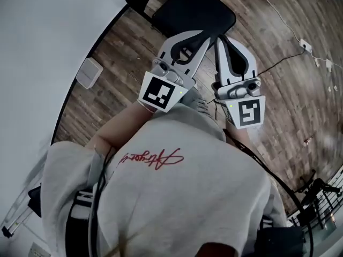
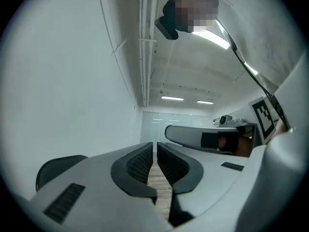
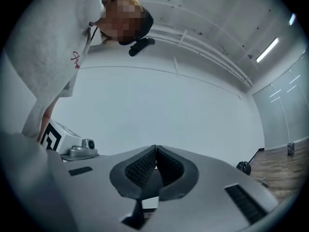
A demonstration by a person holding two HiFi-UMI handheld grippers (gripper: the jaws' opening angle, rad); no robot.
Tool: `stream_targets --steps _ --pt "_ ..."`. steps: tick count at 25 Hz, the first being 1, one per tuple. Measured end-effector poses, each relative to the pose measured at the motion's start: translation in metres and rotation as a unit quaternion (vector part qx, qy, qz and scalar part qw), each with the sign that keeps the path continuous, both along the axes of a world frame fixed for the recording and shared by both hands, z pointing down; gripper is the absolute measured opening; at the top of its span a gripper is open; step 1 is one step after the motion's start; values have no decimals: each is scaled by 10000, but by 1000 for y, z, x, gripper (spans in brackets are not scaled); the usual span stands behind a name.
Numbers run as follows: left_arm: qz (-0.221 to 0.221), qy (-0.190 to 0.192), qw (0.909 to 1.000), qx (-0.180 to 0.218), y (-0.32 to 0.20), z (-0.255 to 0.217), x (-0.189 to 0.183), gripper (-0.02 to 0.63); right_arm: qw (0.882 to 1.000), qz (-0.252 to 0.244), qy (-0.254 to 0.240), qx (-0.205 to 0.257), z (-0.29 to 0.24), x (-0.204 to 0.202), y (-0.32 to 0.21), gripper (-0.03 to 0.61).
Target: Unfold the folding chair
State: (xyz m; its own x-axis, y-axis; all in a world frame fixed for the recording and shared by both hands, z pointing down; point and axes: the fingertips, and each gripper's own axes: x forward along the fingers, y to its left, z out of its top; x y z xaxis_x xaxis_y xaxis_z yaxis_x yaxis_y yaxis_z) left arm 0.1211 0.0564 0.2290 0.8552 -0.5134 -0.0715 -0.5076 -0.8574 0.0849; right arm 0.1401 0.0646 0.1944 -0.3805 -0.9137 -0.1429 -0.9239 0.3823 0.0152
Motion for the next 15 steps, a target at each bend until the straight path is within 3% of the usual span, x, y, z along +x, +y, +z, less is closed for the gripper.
stream_targets --steps 6,15 --pt "-99 -9 9997 203 6 -8 -4 40 9994 -46 205 -284 19 -1 13 14" --pt "-138 -70 9998 120 12 0 -8 40 9990 39 236 -373 19 -1 10 15"
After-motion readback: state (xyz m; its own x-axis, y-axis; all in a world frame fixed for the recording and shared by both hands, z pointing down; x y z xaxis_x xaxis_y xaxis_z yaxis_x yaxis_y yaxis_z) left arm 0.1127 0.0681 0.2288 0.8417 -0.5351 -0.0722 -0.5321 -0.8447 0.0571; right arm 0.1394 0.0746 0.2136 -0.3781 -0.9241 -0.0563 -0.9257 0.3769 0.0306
